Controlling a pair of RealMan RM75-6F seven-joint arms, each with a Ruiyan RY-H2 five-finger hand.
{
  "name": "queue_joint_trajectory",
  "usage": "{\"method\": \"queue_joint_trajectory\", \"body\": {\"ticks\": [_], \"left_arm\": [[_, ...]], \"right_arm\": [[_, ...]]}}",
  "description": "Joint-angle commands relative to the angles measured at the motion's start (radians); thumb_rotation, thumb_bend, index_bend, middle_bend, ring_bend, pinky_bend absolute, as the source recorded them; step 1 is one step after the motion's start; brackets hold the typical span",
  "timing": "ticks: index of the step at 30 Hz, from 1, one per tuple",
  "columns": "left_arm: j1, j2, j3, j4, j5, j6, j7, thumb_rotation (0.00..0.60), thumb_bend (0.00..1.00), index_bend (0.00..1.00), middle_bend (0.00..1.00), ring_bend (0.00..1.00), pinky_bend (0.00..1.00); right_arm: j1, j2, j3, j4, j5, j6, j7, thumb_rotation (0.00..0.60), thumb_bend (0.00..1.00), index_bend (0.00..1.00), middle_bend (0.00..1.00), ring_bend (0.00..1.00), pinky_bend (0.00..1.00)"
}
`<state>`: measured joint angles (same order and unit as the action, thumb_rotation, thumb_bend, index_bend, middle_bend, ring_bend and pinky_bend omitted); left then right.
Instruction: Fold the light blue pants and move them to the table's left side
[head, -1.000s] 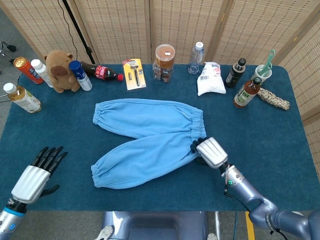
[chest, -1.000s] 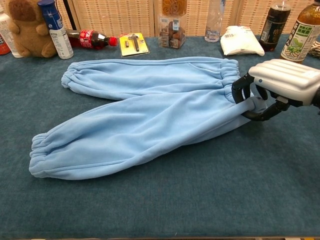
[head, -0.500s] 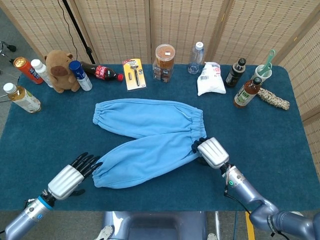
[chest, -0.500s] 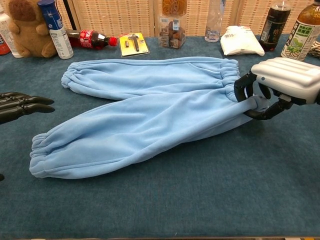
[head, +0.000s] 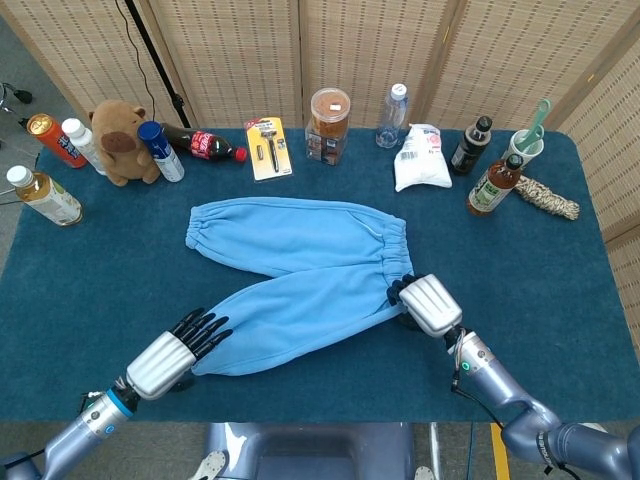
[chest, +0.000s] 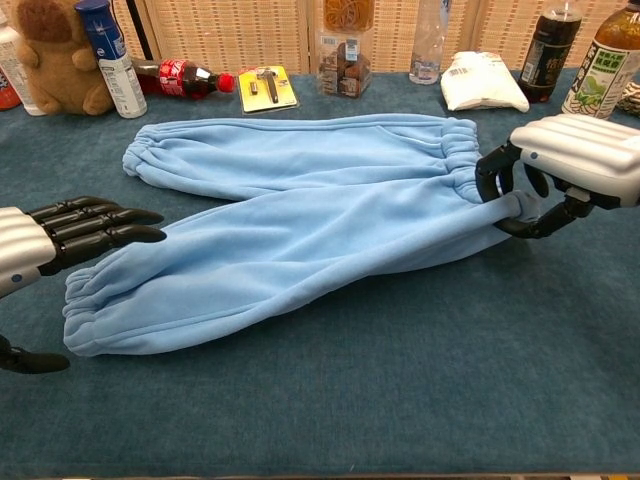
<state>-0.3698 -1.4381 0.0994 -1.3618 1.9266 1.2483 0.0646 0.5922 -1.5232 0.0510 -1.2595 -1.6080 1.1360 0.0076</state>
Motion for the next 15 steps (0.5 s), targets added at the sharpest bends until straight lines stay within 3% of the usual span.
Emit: {"method": "queue_joint_trajectory", "body": {"ticks": [1, 9, 15], "left_arm": [[-0.005, -0.019, 0.001, 0.001, -0.009, -0.009, 0.024, 0.6, 0.04, 0.0, 0.0, 0.0, 0.0], [-0.009, -0.077, -0.008, 0.024, -0.033, -0.02, 0.097, 0.6, 0.05, 0.0, 0.0, 0.0, 0.0], [-0.012, -0.096, -0.021, 0.017, -0.067, -0.031, 0.144, 0.6, 0.12, 0.0, 0.0, 0.0, 0.0]], "right_arm": [[0.0, -0.001, -0.001, 0.002, 0.003, -0.001, 0.004, 0.6, 0.75, 0.65, 0.52, 0.48, 0.6], [0.001, -0.005, -0.003, 0.007, 0.008, -0.002, 0.017, 0.6, 0.75, 0.65, 0.52, 0.48, 0.6], [0.001, -0.005, -0.008, 0.014, 0.007, 0.0, 0.025, 0.6, 0.75, 0.65, 0.53, 0.48, 0.6]]}}
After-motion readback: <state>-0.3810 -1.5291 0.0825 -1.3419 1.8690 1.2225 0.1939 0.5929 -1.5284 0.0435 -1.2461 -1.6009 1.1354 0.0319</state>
